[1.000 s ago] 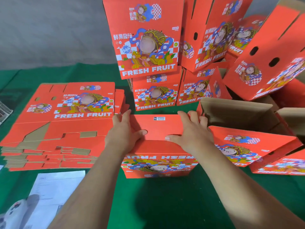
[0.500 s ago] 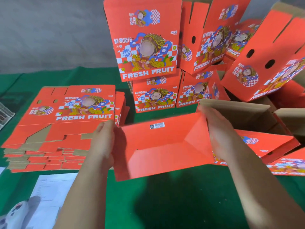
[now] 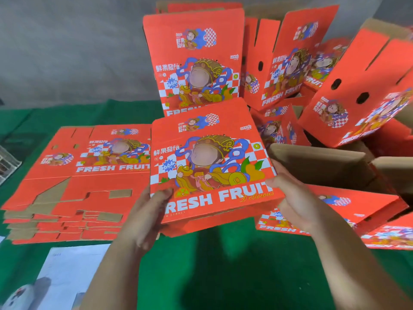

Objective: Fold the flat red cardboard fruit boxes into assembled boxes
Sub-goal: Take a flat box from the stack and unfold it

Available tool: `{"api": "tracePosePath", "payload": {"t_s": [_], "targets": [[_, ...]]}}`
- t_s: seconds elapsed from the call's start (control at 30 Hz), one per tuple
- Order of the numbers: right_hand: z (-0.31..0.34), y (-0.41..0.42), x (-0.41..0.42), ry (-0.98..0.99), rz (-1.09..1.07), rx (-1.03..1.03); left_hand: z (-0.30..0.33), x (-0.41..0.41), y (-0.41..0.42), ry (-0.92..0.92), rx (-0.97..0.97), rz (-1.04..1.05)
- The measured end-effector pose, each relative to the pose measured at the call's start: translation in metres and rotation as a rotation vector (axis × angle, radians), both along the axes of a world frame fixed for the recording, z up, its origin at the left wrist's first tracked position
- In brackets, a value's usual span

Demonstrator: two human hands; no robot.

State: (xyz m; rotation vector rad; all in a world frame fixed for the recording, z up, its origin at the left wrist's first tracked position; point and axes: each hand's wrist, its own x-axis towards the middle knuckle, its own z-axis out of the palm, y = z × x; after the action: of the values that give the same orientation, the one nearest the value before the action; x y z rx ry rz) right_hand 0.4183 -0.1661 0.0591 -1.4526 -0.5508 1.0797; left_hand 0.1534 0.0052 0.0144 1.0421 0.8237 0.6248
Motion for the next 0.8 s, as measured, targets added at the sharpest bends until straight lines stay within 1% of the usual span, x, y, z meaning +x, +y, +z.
{"api": "tracePosePath", "payload": {"t_s": [0.03,0.13,0.23,0.33,0.43,0.53,0.57,0.67,0.73,0.8], "targets": [[-0.008,-0.008,0.0,0.004,0.025,0.022,0.0,-0.001,-0.001,0.007,0.021,-0.024],[-0.018,-0.008,0.0,-0.143,-0.039,0.043,0.007,-0.007,-0.002,-0.048,0.203,-0.092],[-0.019,0.002,-0.002,-0.193,-0.145,0.177,0.02,-0.007,0.003,-0.077,0.388,-0.102],[-0.008,0.007,0.006,-0.251,-0.273,0.297,0.032,0.01,0.003,-0.129,0.517,-0.086],[0.006,-0.003,0.021,-0.364,-0.325,0.367,0.04,0.045,0.001,-0.149,0.615,-0.091],[0.008,-0.025,0.043,-0.535,-0.414,0.335,0.046,0.088,-0.009,-0.136,0.661,-0.101],[0.006,-0.033,0.053,-0.586,-0.457,0.309,0.047,0.102,-0.013,-0.106,0.699,-0.1],[0.002,-0.066,0.081,-0.691,-0.565,0.29,0.05,0.141,-0.032,0.033,0.911,-0.065],[0.002,-0.092,0.1,-0.722,-0.649,0.306,0.054,0.164,-0.049,0.013,0.924,-0.204],[0.001,-0.116,0.12,-0.766,-0.751,0.314,0.063,0.186,-0.069,-0.073,0.856,-0.338]]}}
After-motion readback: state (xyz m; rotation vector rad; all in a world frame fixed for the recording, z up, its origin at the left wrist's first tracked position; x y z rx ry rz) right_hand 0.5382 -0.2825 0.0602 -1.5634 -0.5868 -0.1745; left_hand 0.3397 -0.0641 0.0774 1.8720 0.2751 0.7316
